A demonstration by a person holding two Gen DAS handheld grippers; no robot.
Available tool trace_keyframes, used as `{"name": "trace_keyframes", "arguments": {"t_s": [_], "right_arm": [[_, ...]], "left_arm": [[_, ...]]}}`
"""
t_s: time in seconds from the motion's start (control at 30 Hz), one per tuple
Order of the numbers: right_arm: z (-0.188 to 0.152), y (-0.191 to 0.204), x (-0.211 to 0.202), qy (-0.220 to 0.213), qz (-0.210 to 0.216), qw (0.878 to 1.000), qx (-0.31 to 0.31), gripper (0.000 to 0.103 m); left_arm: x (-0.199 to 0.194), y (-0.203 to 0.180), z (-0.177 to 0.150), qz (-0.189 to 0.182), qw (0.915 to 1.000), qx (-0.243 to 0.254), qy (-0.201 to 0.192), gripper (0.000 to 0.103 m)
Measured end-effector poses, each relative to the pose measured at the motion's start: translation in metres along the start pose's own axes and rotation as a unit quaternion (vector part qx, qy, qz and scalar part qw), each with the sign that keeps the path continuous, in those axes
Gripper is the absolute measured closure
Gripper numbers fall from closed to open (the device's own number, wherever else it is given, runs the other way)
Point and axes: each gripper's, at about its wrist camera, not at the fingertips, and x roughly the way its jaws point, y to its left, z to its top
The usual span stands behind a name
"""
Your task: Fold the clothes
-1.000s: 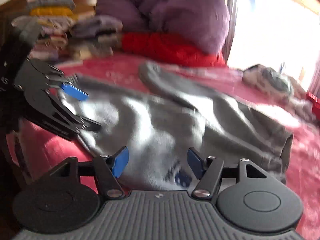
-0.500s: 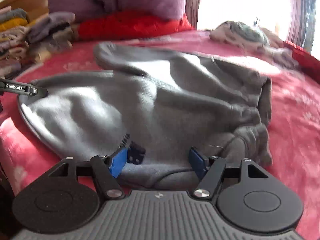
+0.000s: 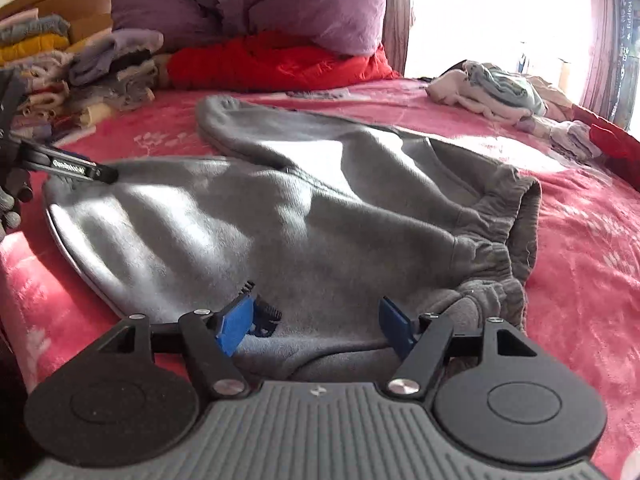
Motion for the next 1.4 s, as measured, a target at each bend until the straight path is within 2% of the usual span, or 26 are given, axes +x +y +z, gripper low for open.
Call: {"name": "trace_keyframes", "arguments": {"t_s": [0.1, 0.23, 0.37, 0.53, 0.67, 0.83, 1.07, 1.2, 1.3, 1.33, 1.4], "right_arm": [[0.009, -0.013, -0.012, -0.039, -0.001, 0.999, 0.033, 0.034], [0.029, -0.039, -0.013, -0.074, -0.031, 0.996, 0.046, 0.038], [0.042, -0.067, 0.0, -0.06, -0.059, 0.995, 0.051, 0.049], [0.057, -0.085, 0.021, -0.038, -0.079, 0.996, 0.016, 0.056], [0.077, -0.095, 0.041, -0.033, -0.081, 0.996, -0.014, 0.061], [0.088, -0.103, 0.065, -0.023, -0.072, 0.996, -0.042, 0.061], [0.103, -0.096, 0.1, -0.012, -0.056, 0.994, -0.097, 0.061], [0.109, -0.101, 0.119, -0.005, -0.055, 0.994, -0.098, 0.062], [0.104, -0.111, 0.133, 0.017, -0.074, 0.993, -0.095, 0.063], [0.102, -0.118, 0.138, 0.021, -0.071, 0.994, -0.081, 0.061], [0.1, -0.133, 0.144, 0.02, -0.063, 0.997, -0.048, 0.056]], "left_arm": [[-0.009, 0.002, 0.014, -0.02, 0.9989, -0.029, -0.029, 0.039], [-0.003, -0.004, 0.037, -0.044, 0.9969, -0.048, -0.045, 0.039], [0.013, -0.01, 0.057, -0.066, 0.9942, -0.073, -0.042, 0.042], [0.04, -0.038, 0.085, -0.102, 0.993, -0.043, -0.041, 0.05], [0.069, -0.053, 0.102, -0.133, 0.9905, -0.032, -0.016, 0.051], [0.096, -0.058, 0.12, -0.139, 0.99, -0.018, 0.019, 0.051], [0.121, -0.069, 0.134, -0.146, 0.989, 0.003, 0.028, 0.051], [0.139, -0.068, 0.138, -0.134, 0.9902, 0.006, 0.037, 0.051], [0.163, -0.068, 0.134, -0.105, 0.9921, 0.021, 0.065, 0.051], [0.171, -0.068, 0.132, -0.098, 0.9921, 0.025, 0.074, 0.05], [0.178, -0.073, 0.129, -0.097, 0.9921, 0.048, 0.064, 0.047]]}}
